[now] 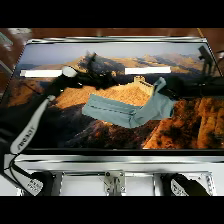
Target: Fold the shirts.
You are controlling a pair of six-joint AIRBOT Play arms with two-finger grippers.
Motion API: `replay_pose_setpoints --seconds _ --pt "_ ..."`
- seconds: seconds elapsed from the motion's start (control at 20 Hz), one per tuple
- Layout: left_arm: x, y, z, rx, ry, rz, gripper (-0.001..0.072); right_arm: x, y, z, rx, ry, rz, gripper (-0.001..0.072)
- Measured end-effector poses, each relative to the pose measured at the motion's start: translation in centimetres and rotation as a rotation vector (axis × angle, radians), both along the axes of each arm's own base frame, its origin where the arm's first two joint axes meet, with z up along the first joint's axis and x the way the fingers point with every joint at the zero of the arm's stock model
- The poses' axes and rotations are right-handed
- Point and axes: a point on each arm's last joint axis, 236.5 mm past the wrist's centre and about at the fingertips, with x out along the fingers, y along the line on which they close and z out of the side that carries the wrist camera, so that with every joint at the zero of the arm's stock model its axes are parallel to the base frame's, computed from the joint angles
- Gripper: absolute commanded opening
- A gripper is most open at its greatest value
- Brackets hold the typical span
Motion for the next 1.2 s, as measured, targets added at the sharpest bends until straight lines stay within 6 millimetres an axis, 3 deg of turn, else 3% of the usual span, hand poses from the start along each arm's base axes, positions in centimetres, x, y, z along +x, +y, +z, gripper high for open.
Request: replay_pose_setpoints --seconds 0.1,0.25,0.35,0.45,0.65,0.9,0.95,1.0,1.05,1.2 --pt "1.6 5.2 5.5 -0.023 -0.100 0.081 0.0034 1.3 3.7 -0.9 0.032 -0.014 0.043 0.0057" --pt "1.7 11.8 12.5 -0.032 -0.235 0.177 0.0034 2.8 9.7 -3.6 0.073 -0.006 0.101 0.0057" --pt "0.5 14.8 16.1 -0.029 -0.306 0.208 0.0034 4.0 13.5 -5.6 0.110 -0.008 0.109 0.0058" --pt "-1.1 16.6 18.8 -0.018 -0.365 0.215 0.0034 5.3 16.8 -7.2 0.160 -0.018 0.088 0.0057" --pt "-4.4 17.1 21.7 0.001 -0.438 0.172 0.0034 7.1 22.0 -10.7 0.271 0.009 0.011 0.0058" --pt "-6.4 16.1 22.3 0.017 -0.461 0.111 0.0034 6.3 26.6 -14.5 0.352 0.095 -0.024 0.0067" --pt "-6.7 15.7 22.4 0.018 -0.465 0.099 0.0034 6.0 27.3 -14.8 0.363 0.105 -0.020 0.0143" --pt "-6.9 15.3 22.3 0.020 -0.468 0.086 0.0034 5.8 28.0 -15.0 0.377 0.111 -0.018 0.0396" --pt "-7.1 15.0 22.2 0.025 -0.469 0.077 0.0034 5.8 28.6 -14.9 0.391 0.112 -0.019 0.0532" --pt "-7.6 13.9 21.9 0.026 -0.467 0.046 0.0034 6.0 30.0 -14.0 0.426 0.096 -0.011 0.0541"
